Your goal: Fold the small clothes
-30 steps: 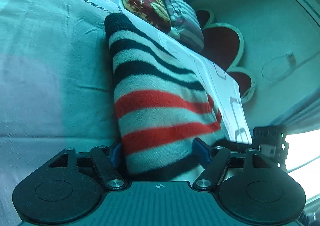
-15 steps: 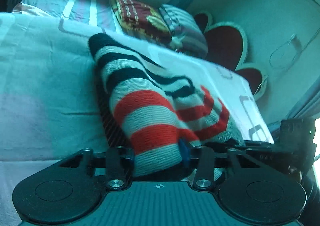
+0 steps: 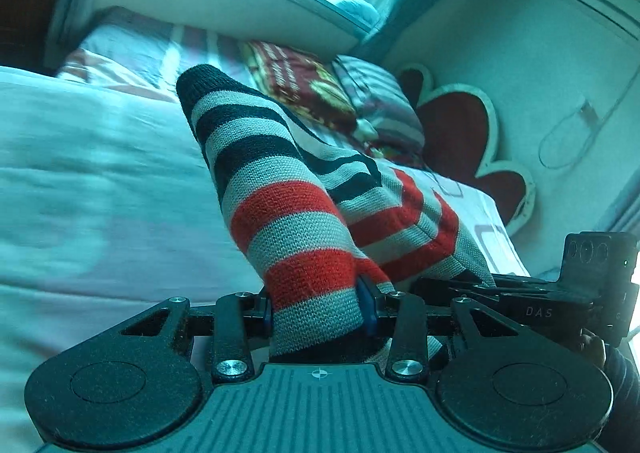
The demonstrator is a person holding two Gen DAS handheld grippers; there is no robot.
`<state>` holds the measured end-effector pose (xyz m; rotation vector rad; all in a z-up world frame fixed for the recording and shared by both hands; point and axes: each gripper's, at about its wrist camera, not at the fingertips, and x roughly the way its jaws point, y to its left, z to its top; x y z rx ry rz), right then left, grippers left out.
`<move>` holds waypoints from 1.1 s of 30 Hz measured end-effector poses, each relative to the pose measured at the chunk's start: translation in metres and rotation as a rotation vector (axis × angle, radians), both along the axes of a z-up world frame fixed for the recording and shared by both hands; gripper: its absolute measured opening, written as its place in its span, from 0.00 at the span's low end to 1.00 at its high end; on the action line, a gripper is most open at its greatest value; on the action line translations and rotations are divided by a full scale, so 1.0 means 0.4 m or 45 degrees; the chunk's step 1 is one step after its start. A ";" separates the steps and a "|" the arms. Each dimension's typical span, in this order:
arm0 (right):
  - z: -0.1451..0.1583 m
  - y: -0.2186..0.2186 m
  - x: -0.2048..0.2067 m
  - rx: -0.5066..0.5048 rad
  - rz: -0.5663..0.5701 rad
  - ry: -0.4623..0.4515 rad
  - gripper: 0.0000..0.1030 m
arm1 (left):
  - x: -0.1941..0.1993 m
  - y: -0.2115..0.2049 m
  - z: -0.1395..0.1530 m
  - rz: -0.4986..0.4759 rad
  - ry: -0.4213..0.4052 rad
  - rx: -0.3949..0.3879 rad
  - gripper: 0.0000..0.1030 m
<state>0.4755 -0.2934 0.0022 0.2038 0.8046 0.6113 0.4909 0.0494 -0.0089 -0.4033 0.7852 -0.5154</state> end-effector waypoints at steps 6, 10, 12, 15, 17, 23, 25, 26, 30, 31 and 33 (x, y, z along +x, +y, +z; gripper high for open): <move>-0.007 0.183 -0.020 0.054 0.098 0.005 0.33 | -0.079 0.196 0.024 0.116 0.008 0.049 0.38; -0.035 0.304 -0.038 0.087 0.162 0.037 0.33 | -0.134 0.332 -0.001 0.199 0.047 0.053 0.39; -0.057 0.352 -0.045 0.106 0.184 0.070 0.33 | -0.162 0.386 -0.027 0.227 0.071 0.046 0.39; -0.096 0.415 -0.060 0.140 0.212 0.130 0.33 | -0.210 0.442 -0.070 0.268 0.106 0.045 0.39; -0.120 0.453 -0.079 0.145 0.240 0.164 0.33 | -0.244 0.478 -0.099 0.289 0.133 0.043 0.39; -0.226 0.485 -0.093 0.131 0.265 0.271 0.34 | -0.323 0.562 -0.230 0.367 0.227 -0.011 0.44; -0.247 0.466 -0.083 0.177 0.272 0.298 0.35 | -0.339 0.568 -0.258 0.407 0.213 -0.073 0.47; -0.249 0.466 -0.078 0.183 0.281 0.308 0.35 | -0.340 0.563 -0.264 0.427 0.203 -0.072 0.49; -0.199 0.453 -0.070 0.134 0.280 0.232 0.56 | -0.372 0.545 -0.240 0.464 0.148 -0.003 0.50; -0.183 0.437 -0.091 0.147 0.253 0.193 0.65 | -0.381 0.547 -0.234 0.462 0.131 0.027 0.50; -0.178 0.399 -0.065 0.193 0.202 0.180 0.61 | -0.383 0.546 -0.214 0.453 0.112 0.068 0.50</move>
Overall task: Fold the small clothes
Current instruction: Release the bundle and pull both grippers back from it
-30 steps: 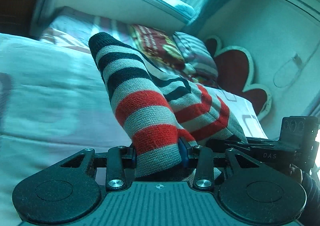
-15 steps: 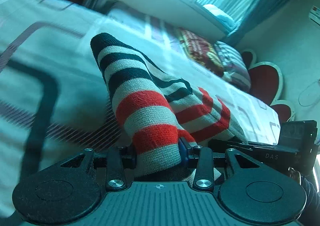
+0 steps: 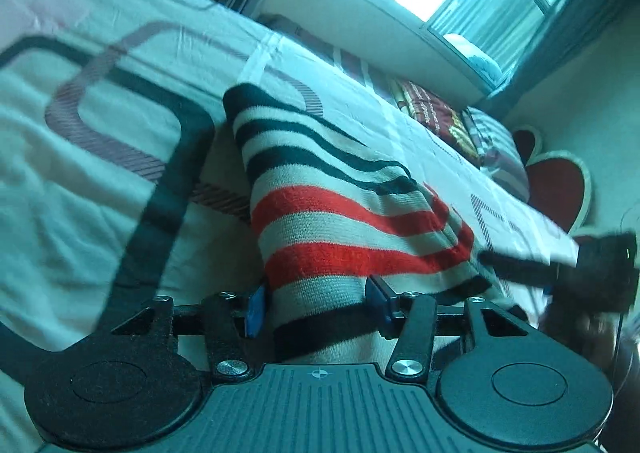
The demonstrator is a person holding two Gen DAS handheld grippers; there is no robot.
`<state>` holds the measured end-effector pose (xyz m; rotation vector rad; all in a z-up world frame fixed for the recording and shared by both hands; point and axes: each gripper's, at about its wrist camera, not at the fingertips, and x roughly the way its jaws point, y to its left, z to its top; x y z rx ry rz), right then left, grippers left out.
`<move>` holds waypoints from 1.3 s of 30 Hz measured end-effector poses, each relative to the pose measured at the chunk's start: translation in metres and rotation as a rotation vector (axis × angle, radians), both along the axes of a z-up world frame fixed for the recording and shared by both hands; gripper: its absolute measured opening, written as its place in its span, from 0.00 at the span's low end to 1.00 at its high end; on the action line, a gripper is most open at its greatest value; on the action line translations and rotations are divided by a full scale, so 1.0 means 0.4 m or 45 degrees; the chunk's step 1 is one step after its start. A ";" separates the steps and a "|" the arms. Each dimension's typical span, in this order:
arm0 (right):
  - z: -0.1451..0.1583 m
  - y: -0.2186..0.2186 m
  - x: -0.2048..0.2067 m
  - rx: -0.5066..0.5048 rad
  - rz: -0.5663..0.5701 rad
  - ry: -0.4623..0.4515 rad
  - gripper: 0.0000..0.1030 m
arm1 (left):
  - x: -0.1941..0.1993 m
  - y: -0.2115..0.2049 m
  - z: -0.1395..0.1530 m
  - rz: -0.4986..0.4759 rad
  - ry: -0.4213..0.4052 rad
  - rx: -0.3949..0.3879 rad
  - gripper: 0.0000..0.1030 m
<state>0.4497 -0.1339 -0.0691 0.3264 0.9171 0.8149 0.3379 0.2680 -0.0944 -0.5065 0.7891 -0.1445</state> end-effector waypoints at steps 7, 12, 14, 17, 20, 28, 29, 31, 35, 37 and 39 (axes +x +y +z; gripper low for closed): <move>-0.015 0.062 0.077 -0.052 -0.018 -0.002 0.21 | 0.021 0.028 -0.008 0.050 0.061 0.027 0.50; -0.014 0.098 0.068 -0.278 -0.027 -0.160 0.27 | -0.004 -0.047 0.030 0.040 0.043 0.388 0.72; 0.014 0.081 0.037 -0.300 -0.038 -0.196 0.28 | -0.029 -0.070 0.055 0.033 0.024 0.446 0.72; 0.082 0.055 -0.050 -0.220 0.027 -0.289 0.23 | -0.088 -0.091 0.073 0.030 -0.019 0.459 0.72; 0.115 0.040 -0.161 -0.193 0.190 -0.372 0.18 | -0.146 -0.103 0.070 0.045 -0.041 0.403 0.72; 0.032 0.028 -0.234 -0.429 0.157 -0.369 0.02 | -0.213 -0.147 0.018 0.050 -0.017 0.470 0.72; 0.011 0.025 -0.231 -0.461 0.144 -0.341 0.02 | -0.217 -0.147 0.012 0.049 -0.014 0.469 0.72; -0.023 0.010 -0.241 -0.426 0.143 -0.284 0.01 | -0.224 -0.138 0.000 0.059 -0.010 0.440 0.72; 0.024 -0.010 -0.305 -0.360 0.000 -0.422 0.03 | -0.241 -0.131 0.000 0.086 -0.007 0.408 0.72; 0.074 0.008 -0.338 -0.283 0.033 -0.506 0.07 | -0.252 -0.144 0.009 0.092 -0.025 0.459 0.72; 0.089 0.047 -0.351 -0.295 0.110 -0.547 0.07 | -0.262 -0.155 0.016 0.107 -0.041 0.497 0.76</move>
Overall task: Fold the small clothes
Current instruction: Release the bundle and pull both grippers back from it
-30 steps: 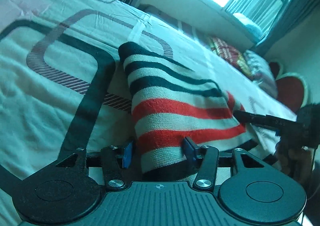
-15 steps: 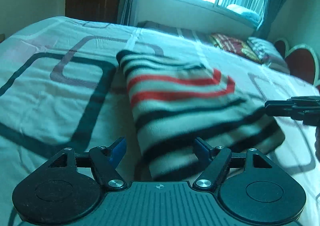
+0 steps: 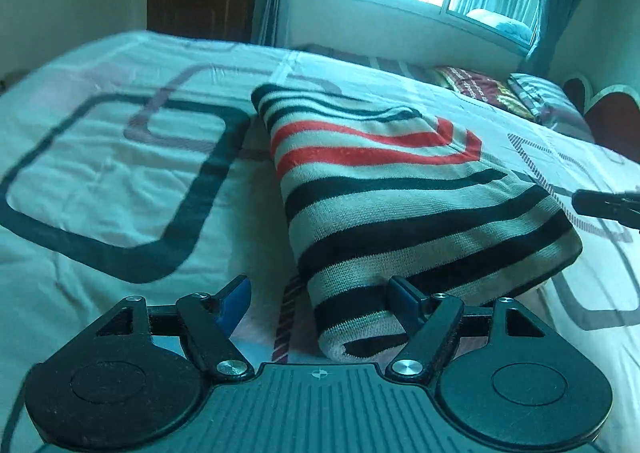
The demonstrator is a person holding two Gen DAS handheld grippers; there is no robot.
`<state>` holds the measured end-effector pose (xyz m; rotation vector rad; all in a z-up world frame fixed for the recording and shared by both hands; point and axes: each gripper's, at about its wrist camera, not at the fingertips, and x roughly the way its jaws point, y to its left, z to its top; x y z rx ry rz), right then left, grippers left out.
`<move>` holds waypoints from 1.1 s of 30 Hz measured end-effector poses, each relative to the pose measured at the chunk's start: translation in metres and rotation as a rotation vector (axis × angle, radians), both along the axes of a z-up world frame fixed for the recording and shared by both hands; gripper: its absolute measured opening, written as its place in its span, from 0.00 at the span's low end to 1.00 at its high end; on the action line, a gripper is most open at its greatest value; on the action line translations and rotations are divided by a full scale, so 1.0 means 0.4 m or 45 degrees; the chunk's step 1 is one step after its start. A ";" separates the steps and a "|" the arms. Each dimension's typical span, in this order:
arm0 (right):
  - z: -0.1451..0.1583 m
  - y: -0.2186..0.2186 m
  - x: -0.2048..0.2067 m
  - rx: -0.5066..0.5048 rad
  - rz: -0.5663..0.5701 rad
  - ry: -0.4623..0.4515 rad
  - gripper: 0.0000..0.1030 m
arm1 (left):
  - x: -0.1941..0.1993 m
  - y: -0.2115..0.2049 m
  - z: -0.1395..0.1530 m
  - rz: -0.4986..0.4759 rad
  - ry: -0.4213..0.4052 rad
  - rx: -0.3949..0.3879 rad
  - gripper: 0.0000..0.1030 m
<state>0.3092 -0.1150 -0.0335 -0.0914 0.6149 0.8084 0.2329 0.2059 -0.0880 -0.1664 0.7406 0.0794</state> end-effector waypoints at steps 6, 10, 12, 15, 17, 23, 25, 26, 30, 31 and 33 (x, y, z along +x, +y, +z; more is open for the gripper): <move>-0.078 0.054 0.040 -0.166 -0.056 0.104 0.09 | -0.042 0.011 0.019 0.068 -0.065 -0.005 0.83; -0.130 0.018 0.044 -0.044 -0.148 0.206 0.07 | -0.058 0.036 -0.004 0.137 -0.042 -0.060 0.83; -0.154 -0.009 0.058 0.062 -0.218 0.292 0.13 | -0.071 0.048 -0.009 0.170 -0.049 -0.116 0.83; -0.150 -0.024 0.058 0.104 -0.282 0.368 0.20 | -0.095 0.044 -0.007 0.195 -0.040 -0.097 0.82; -0.118 -0.018 0.037 0.094 -0.282 0.370 0.23 | -0.118 0.037 0.008 0.192 -0.045 -0.100 0.83; 0.059 -0.030 -0.142 0.029 -0.281 0.154 0.95 | -0.217 -0.041 0.124 0.232 -0.100 -0.024 1.00; 0.117 -0.030 -0.209 0.012 -0.282 0.086 0.99 | -0.260 -0.083 0.173 0.230 -0.146 0.011 1.00; 0.142 -0.032 -0.235 0.004 -0.285 0.074 0.99 | -0.276 -0.101 0.193 0.219 -0.158 0.014 1.00; 0.190 -0.028 -0.299 -0.035 -0.329 0.076 0.99 | -0.317 -0.166 0.245 0.177 -0.162 0.022 1.00; 0.197 -0.027 -0.312 -0.050 -0.340 0.082 0.99 | -0.327 -0.180 0.254 0.156 -0.166 0.031 1.00; 0.210 -0.025 -0.342 -0.073 -0.365 0.048 0.99 | -0.351 -0.202 0.270 0.133 -0.190 0.040 1.00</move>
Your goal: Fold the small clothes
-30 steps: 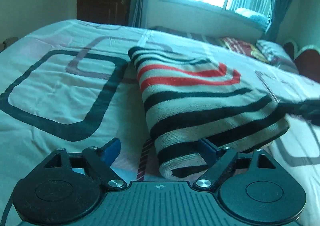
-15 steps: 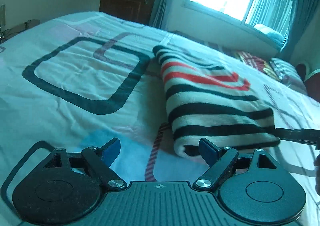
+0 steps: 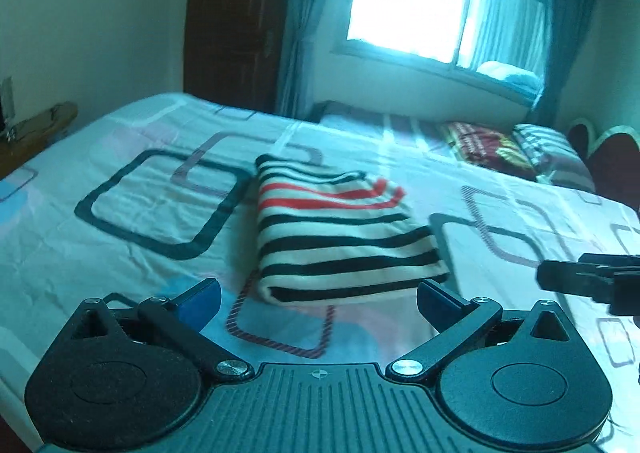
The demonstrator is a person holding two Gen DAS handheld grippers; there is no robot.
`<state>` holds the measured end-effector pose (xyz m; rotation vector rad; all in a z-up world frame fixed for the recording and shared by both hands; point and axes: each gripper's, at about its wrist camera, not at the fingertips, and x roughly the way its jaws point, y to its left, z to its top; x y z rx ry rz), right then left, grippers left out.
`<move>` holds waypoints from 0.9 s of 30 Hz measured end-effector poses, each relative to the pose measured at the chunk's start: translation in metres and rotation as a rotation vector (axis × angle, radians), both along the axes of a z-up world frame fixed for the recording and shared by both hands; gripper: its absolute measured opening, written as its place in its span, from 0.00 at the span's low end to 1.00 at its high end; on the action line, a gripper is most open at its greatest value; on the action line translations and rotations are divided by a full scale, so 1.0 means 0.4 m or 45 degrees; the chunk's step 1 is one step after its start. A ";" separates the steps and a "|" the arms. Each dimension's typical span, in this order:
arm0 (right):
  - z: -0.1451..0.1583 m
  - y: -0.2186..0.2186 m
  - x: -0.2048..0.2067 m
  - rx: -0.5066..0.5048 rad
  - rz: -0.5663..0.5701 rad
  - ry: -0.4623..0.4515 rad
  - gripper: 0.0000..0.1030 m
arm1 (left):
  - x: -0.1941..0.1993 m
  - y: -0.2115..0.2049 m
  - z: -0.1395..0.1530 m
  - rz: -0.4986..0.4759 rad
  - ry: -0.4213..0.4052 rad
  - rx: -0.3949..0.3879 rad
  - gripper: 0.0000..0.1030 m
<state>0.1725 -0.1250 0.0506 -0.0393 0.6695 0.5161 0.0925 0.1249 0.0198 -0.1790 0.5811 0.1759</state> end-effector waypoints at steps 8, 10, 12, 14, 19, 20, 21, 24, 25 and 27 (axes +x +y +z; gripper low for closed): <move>0.020 -0.018 -0.088 -0.006 -0.056 -0.104 0.99 | -0.063 -0.046 0.038 -0.046 -0.031 -0.010 1.00; 0.027 -0.024 -0.098 0.003 -0.064 -0.106 0.99 | -0.075 -0.052 0.042 -0.055 -0.040 -0.003 1.00; 0.032 -0.027 -0.105 0.011 -0.075 -0.119 0.99 | -0.085 -0.056 0.045 -0.064 -0.044 0.002 1.00; 0.033 -0.029 -0.109 0.017 -0.078 -0.113 0.99 | -0.092 -0.058 0.047 -0.071 -0.049 0.006 1.00; 0.038 -0.029 -0.116 0.034 -0.084 -0.115 0.99 | -0.098 -0.059 0.056 -0.078 -0.058 0.015 1.00; 0.041 -0.027 -0.117 0.034 -0.082 -0.120 0.99 | -0.099 -0.060 0.059 -0.077 -0.063 0.020 1.00; 0.042 -0.025 -0.117 0.034 -0.080 -0.122 0.99 | -0.099 -0.059 0.061 -0.077 -0.064 0.025 1.00; 0.046 -0.023 -0.118 0.039 -0.083 -0.130 0.99 | -0.100 -0.059 0.065 -0.075 -0.065 0.032 1.00; 0.047 -0.023 -0.117 0.039 -0.084 -0.129 0.99 | -0.099 -0.057 0.066 -0.074 -0.064 0.033 1.00; 0.047 -0.022 -0.116 0.037 -0.087 -0.128 0.99 | -0.099 -0.056 0.068 -0.073 -0.067 0.033 1.00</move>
